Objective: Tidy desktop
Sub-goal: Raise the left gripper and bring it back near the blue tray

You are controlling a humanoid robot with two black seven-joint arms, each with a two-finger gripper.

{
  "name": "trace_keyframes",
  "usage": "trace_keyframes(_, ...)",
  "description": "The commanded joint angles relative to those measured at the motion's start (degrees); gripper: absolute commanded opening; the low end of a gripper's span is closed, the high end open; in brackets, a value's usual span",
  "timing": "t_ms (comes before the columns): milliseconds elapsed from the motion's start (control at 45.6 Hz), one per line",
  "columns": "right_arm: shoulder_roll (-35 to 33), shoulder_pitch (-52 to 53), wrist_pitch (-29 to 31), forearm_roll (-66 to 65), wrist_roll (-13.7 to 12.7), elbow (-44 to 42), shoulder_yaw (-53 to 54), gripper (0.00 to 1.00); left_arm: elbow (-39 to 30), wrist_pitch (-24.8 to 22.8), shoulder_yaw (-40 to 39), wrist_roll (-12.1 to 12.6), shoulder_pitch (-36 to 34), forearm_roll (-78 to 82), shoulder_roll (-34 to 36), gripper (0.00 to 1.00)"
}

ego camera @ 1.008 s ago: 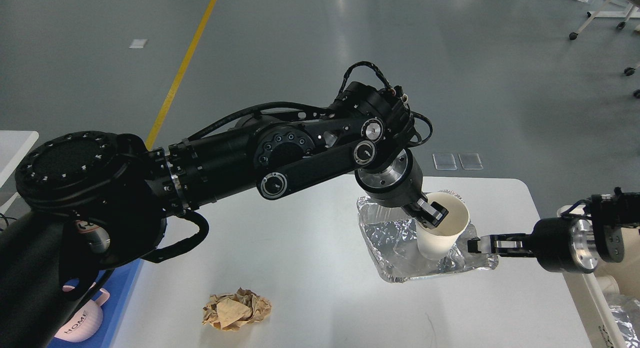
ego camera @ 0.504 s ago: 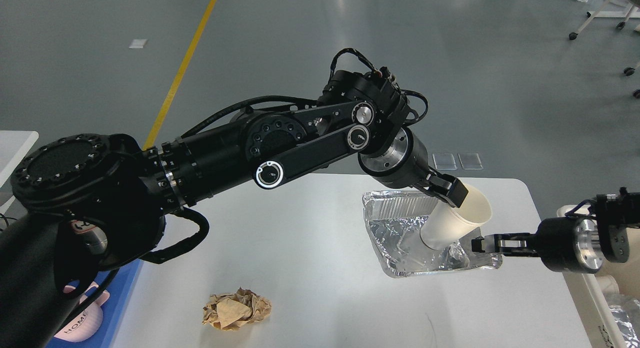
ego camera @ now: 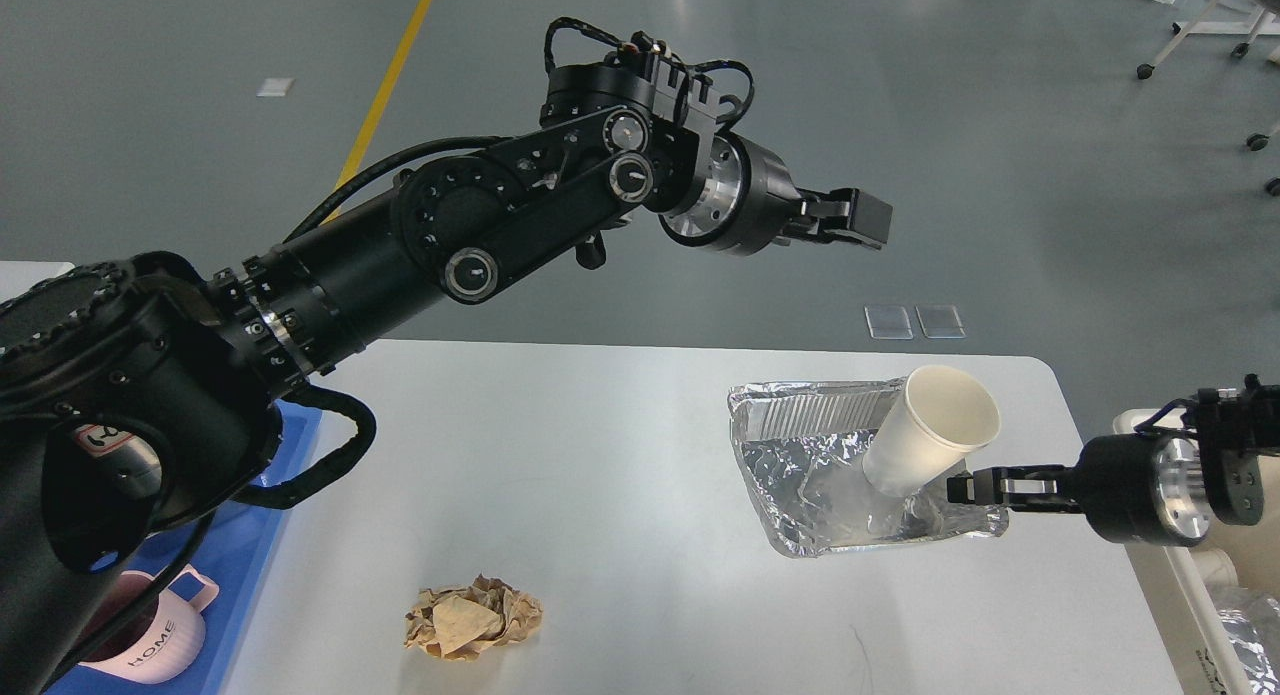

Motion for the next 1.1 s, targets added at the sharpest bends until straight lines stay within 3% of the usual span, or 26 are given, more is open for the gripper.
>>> trace_keyframes(0, 0.0, -0.1, 0.0, 0.0, 0.0, -0.1, 0.1, 0.0, -0.1, 12.5, -3.3, 1.1, 3.5, -1.7, 3.1, 0.87)
trace_keyframes(175, -0.2, -0.4, 0.0, 0.0, 0.0, -0.1, 0.0, 0.0, -0.2, 21.9, -9.4, 1.5, 11.4, -2.4, 5.8, 0.89)
trace_keyframes(263, -0.3, -0.7, 0.0, 0.0, 0.0, -0.1, 0.0, 0.0, -0.2, 23.7, -10.9, 1.0, 14.3, -2.1, 7.4, 0.88)
trace_keyframes(329, -0.3, -1.0, 0.0, 0.0, 0.0, -0.1, 0.0, 0.0, -0.2, 25.6, -11.2, 0.9, 15.3, -2.0, 9.4, 0.86)
trace_keyframes(438, -0.2, -1.1, -0.1, 0.0, 0.0, -0.2, 0.0, 0.0, -0.1, 33.8, -10.6, 0.8, 16.2, -2.0, 11.7, 0.86)
trace_keyframes(504, -0.2, -1.2, -0.1, 0.0, 0.0, -0.2, 0.0, 0.0, -0.1, 36.4, -10.5, 0.5, 17.1, -2.4, 13.7, 0.85)
trace_keyframes(592, -0.1, -1.2, -0.2, 0.0, 0.0, -0.4, 0.0, 0.0, -0.6, 36.4, -11.6, -2.2, 20.4, -2.5, 17.5, 0.83)
trace_keyframes(701, -0.2, -1.2, -0.2, 0.0, 0.0, -0.5, 0.0, 0.0, -1.0, 35.9, -12.6, -10.0, 24.3, -2.7, 21.0, 0.82)
trace_keyframes(811, -0.3, -1.6, -0.3, 0.0, 0.0, -0.4, 0.0, 0.0, -3.5, 32.7, -14.4, -15.5, 29.5, -3.1, 25.6, 0.81)
trace_keyframes(964, -0.2, -2.0, -0.3, 0.0, 0.0, -0.4, 0.0, 0.0, -7.6, 27.7, -23.2, -16.3, 36.8, -3.5, 27.9, 0.81)
trace_keyframes(1074, -0.1, -2.0, -0.4, 0.1, 0.0, -0.5, 0.1, 0.0, -12.2, 25.6, -24.2, -16.3, 42.0, -3.3, 31.7, 0.81)
